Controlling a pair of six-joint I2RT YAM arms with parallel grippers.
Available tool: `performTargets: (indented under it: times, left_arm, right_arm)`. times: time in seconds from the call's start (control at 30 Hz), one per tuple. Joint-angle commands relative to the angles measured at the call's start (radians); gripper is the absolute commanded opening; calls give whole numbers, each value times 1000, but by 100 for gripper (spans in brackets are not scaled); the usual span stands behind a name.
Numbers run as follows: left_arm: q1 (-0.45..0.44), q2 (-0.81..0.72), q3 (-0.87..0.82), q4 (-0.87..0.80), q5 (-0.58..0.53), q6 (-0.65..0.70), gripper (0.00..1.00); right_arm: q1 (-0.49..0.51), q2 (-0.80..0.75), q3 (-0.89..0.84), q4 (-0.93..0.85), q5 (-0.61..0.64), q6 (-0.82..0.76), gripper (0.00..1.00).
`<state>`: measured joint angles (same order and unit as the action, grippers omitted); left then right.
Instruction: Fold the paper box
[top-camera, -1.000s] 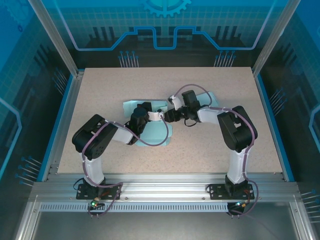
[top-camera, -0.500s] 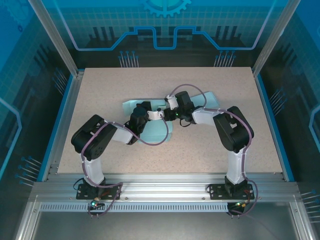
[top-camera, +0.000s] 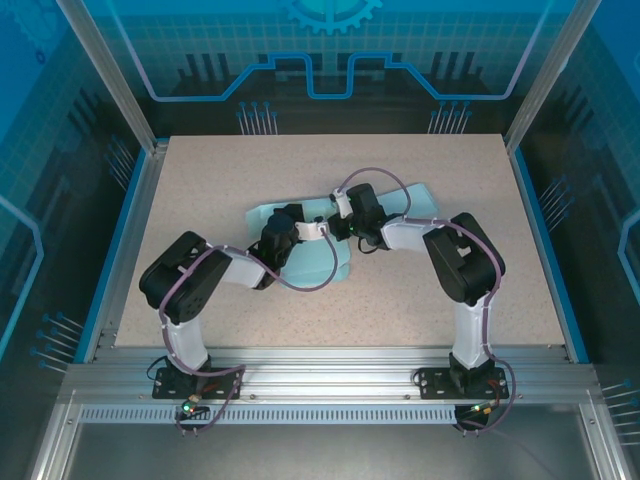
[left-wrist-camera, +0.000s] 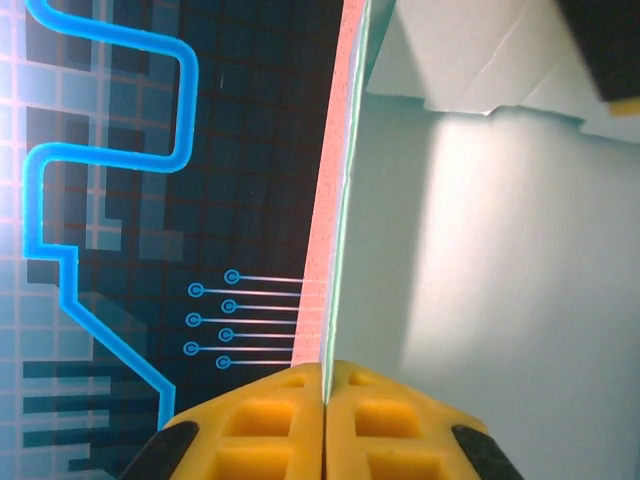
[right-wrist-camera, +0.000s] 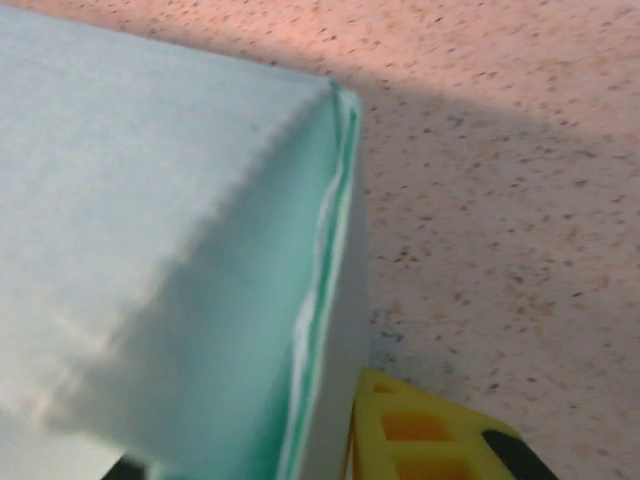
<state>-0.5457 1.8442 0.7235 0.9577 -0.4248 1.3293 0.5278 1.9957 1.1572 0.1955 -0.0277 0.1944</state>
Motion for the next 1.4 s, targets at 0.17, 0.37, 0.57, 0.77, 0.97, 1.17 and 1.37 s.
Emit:
performTargets:
  times: [0.17,0.37,0.57,0.77,0.97,1.17,1.37]
  left_arm:
    - [-37,-147,-14,-52,20,-330,76]
    - [-38,-382,-52,-93,-26,-697,99]
    - [-29,-585,22,-522,-97,-1216,99]
    - [89,-610,172,-1028,20,-1695,99]
    - [138,-489,354,-1223,296,-1718,99]
    - [125,-306,450,-1277,368,-1695,95]
    - [106,-242,450,-1249,324,-1762,91]
  right_arm:
    - [17,-45,-59,39,130,14,7]
    - [20,-78,-88,47,156,14,6]
    - [24,-98,-112,66,173,20,5]
    - [38,-120,-148,82,185,-33,5]
    - [40,-152,-188,118,165,-84,6]
    - [41,-136,-185,127,162,-90,6]
    - [52,-127,-192,141,221,-79,6]
